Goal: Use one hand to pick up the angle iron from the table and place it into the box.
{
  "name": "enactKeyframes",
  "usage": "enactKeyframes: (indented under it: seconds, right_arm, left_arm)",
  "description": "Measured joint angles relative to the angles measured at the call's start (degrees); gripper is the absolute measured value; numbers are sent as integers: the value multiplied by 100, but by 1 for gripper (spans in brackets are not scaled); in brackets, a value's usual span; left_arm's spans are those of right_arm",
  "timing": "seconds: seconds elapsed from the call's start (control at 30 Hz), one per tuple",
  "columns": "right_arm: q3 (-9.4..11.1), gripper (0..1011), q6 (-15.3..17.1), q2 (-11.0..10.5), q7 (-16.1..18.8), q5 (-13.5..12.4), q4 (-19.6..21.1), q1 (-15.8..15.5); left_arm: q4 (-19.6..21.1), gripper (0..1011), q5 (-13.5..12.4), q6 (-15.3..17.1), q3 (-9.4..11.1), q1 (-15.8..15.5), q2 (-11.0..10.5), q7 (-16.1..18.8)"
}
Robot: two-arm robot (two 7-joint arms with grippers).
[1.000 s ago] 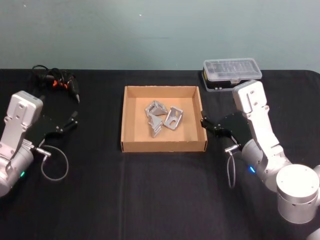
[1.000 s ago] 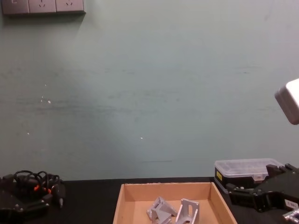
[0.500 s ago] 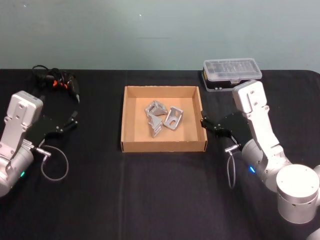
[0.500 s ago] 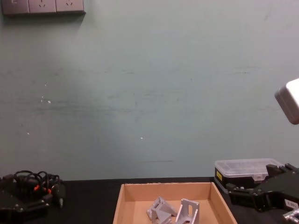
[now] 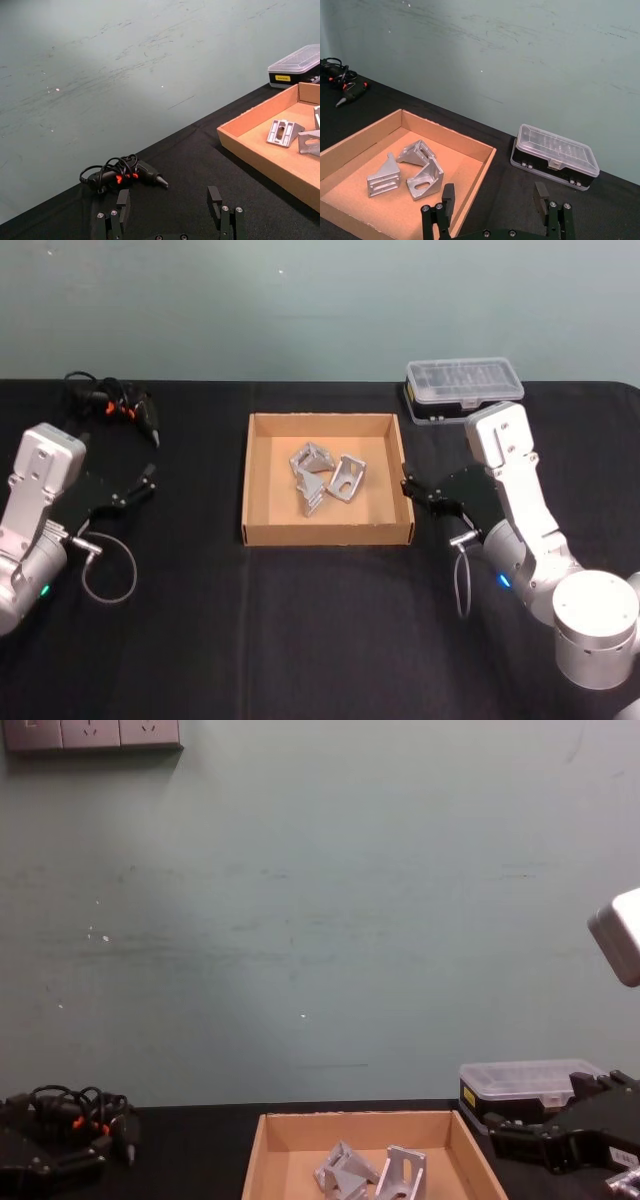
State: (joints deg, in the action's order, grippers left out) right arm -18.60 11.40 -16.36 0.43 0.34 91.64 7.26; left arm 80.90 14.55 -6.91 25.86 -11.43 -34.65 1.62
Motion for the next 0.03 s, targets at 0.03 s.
enactKeyframes:
  seconds: [0.03]
  right_arm:
    - [0,1000,0,0,0,0,0,0]
  left_arm:
    - [0,1011,0,0,0,0,0,0]
